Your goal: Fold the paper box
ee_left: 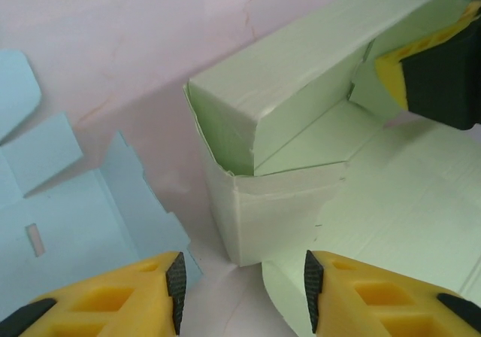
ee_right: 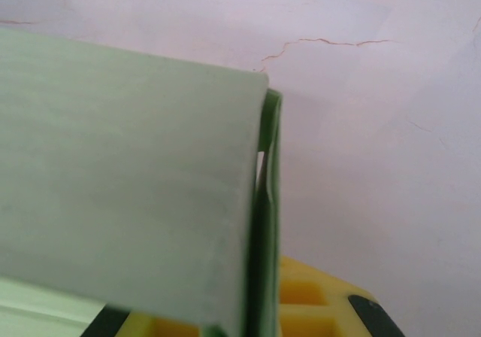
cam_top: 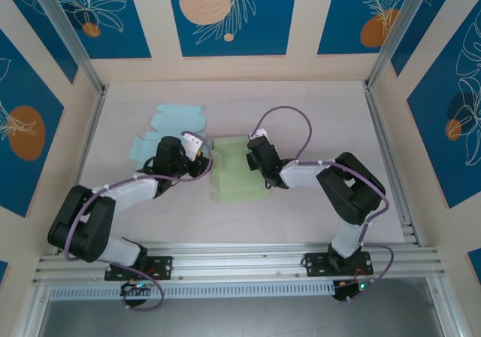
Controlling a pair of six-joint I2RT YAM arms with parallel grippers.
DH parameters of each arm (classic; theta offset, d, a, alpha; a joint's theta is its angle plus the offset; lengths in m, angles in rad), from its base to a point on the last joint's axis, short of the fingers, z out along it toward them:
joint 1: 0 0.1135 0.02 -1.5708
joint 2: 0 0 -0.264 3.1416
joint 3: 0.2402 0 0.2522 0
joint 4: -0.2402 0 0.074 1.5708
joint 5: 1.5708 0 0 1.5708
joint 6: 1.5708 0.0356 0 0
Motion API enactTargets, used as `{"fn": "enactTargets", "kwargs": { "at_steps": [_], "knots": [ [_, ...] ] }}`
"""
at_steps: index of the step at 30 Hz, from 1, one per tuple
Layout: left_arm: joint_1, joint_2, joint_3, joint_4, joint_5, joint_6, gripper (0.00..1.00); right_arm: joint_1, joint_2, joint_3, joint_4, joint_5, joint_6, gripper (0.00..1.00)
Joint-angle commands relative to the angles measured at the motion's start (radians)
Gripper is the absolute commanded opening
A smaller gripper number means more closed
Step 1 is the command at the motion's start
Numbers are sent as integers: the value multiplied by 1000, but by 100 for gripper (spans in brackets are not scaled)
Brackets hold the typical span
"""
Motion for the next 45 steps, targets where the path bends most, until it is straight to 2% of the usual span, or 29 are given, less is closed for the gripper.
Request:
{"fn": "enactTargets", "kwargs": {
  "at_steps": [1,7,12,20,25,28,33,39,41,43,45],
  "knots": [
    [-1,54,61,24,47,-15,45,10,-19,0,-9,-1,-25,0],
    [-13,152,78,148,92,-98,40,16,-16,-1,-8,-3,-20,0],
    [-31,226,104,213,52,-146,29,24,-17,-1,-11,-4,-22,0],
    [-74,289,127,285,-131,-198,16,46,-21,3,-34,2,1,0],
    [-98,304,119,322,-285,-266,0,58,-18,23,-75,30,44,0],
    [-122,303,124,311,-368,-298,0,58,-11,43,-111,39,75,0],
    [-150,287,161,215,-398,-330,0,53,20,103,-190,47,100,0],
    [-189,268,162,159,-560,-387,0,53,28,166,-307,31,149,0],
    [-188,285,165,184,-562,-390,0,58,28,194,-373,-1,190,0],
    [-189,304,184,193,-540,-379,7,67,29,209,-400,-37,211,0],
    [-187,320,202,197,-519,-365,9,77,33,218,-418,-45,222,0]
  ]
}}
